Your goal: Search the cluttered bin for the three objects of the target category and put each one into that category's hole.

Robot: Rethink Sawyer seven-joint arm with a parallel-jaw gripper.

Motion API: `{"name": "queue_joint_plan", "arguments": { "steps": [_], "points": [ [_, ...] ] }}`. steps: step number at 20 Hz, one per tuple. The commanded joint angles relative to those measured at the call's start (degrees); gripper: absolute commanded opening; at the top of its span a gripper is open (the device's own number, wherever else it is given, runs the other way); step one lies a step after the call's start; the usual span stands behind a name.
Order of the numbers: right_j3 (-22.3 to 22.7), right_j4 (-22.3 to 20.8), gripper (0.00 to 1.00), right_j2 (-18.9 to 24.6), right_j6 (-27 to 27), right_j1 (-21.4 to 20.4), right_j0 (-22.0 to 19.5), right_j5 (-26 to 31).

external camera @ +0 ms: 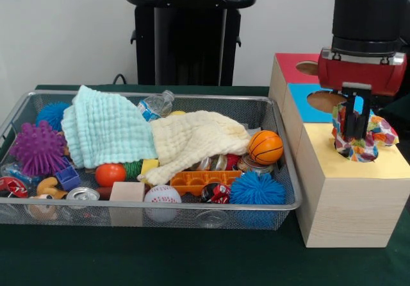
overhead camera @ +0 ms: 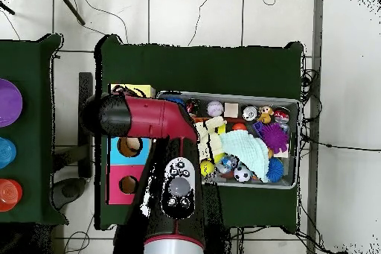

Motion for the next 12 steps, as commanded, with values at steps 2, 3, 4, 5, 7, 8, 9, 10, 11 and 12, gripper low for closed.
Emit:
{"name": "queue_joint_plan", "arguments": {
  "steps": [2,3,4,5,7,8,9,10,11,12],
  "points": [
    [-11.7,2.0,0.00,-0.9,14.4,4.6,1.5,22.6],
    [-13.1,1.9,0.00,-0.9,14.7,5.2,1.7,24.1],
    [-14.3,1.8,0.00,-0.8,14.5,5.7,1.6,25.1],
    [-15.3,1.6,0.00,-0.7,14.1,6.2,1.4,25.6],
    [-15.5,1.3,0.00,-0.5,13.0,6.7,0.9,25.0],
    [-15.0,1.3,0.00,-0.2,12.5,6.8,0.6,23.8],
    [-14.7,1.4,0.00,0.2,12.0,6.9,0.3,22.8],
    [-13.8,1.6,0.00,0.6,11.4,6.9,0.0,21.3],
    [-13.0,1.8,0.00,0.9,11.1,6.9,-0.3,19.8],
    [-12.2,2.0,0.00,1.2,10.7,7.0,-0.6,18.3]
  ]
}}
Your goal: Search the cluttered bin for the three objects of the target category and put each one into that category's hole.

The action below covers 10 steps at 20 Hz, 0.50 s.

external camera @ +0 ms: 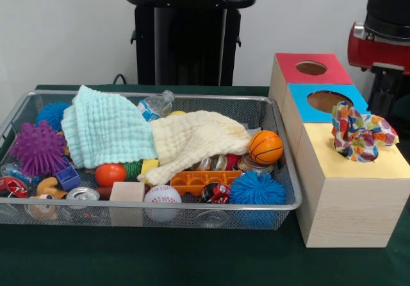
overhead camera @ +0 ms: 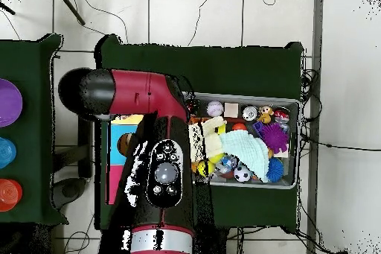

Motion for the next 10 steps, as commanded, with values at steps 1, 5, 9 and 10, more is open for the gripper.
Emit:
{"name": "queue_joint_plan", "arguments": {
  "steps": [1,5,9,10],
  "points": [
    [0.8,1.7,0.00,2.7,10.0,4.2,-2.8,-4.1],
    [3.0,2.0,0.00,4.4,6.4,4.3,-5.2,-9.0],
    [4.3,1.6,0.00,4.4,5.6,3.8,-5.6,-9.7],
    [4.7,1.5,0.00,4.4,5.7,3.6,-5.6,-9.7]
  ]
}}
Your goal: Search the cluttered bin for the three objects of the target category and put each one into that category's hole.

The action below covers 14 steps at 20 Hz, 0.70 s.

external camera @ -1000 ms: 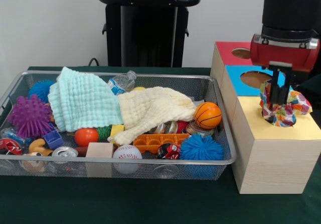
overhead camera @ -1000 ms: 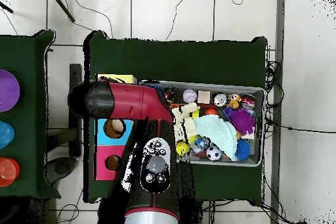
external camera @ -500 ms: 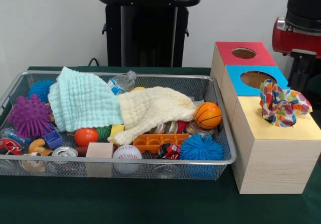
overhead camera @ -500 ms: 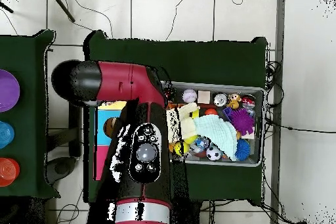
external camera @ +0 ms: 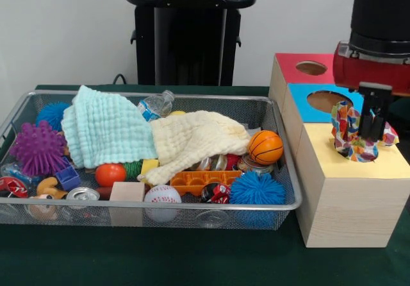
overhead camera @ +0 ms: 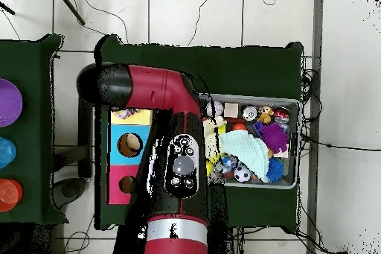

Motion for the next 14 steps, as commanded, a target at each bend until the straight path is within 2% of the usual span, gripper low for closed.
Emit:
{"name": "queue_joint_plan", "arguments": {
  "steps": [1,6,10,14],
  "points": [
    [5.7,0.8,0.00,4.3,5.6,1.7,-3.0,-1.7],
    [8.1,0.9,0.00,4.4,6.7,0.7,-2.6,-3.2],
    [10.3,1.1,0.00,4.2,9.1,0.6,-1.8,-8.2],
    [10.0,1.8,0.00,4.0,9.7,0.7,-1.4,-6.8]
  ]
}}
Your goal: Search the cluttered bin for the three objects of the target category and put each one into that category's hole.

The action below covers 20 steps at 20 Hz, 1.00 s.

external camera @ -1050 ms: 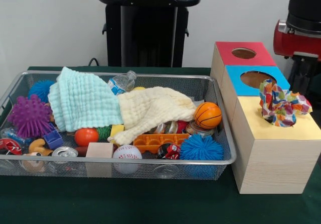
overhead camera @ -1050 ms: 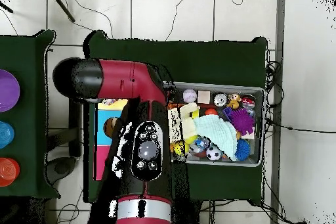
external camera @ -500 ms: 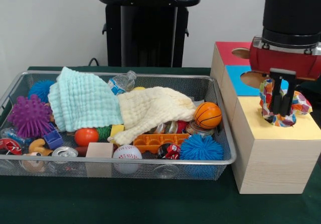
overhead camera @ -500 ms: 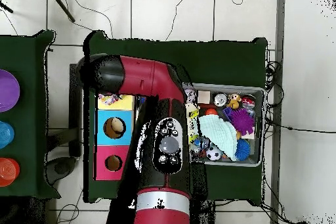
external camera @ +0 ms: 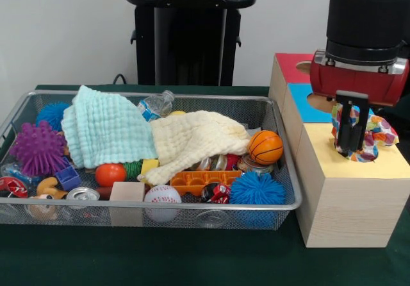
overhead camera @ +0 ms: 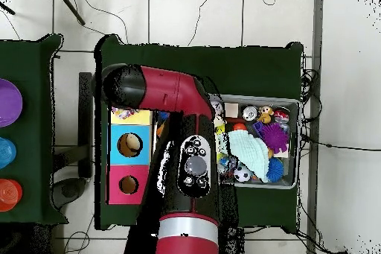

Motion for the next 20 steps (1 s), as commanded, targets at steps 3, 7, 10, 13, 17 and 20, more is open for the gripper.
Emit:
{"name": "queue_joint_plan", "arguments": {
  "steps": [3,7,10,13,17,20],
  "points": [
    [10.3,2.9,0.00,5.4,9.3,0.0,-0.7,-5.1],
    [11.4,2.4,0.00,5.6,9.6,0.3,-0.8,-12.3],
    [12.2,2.9,0.00,5.9,9.5,0.0,-1.0,-13.2],
    [12.3,3.6,0.00,4.7,10.3,-0.8,0.3,-10.7],
    [12.6,4.5,0.00,4.1,11.0,-1.3,1.3,-8.6],
    [12.8,5.1,0.00,3.5,11.5,-1.7,2.1,-7.9]
  ]
}}
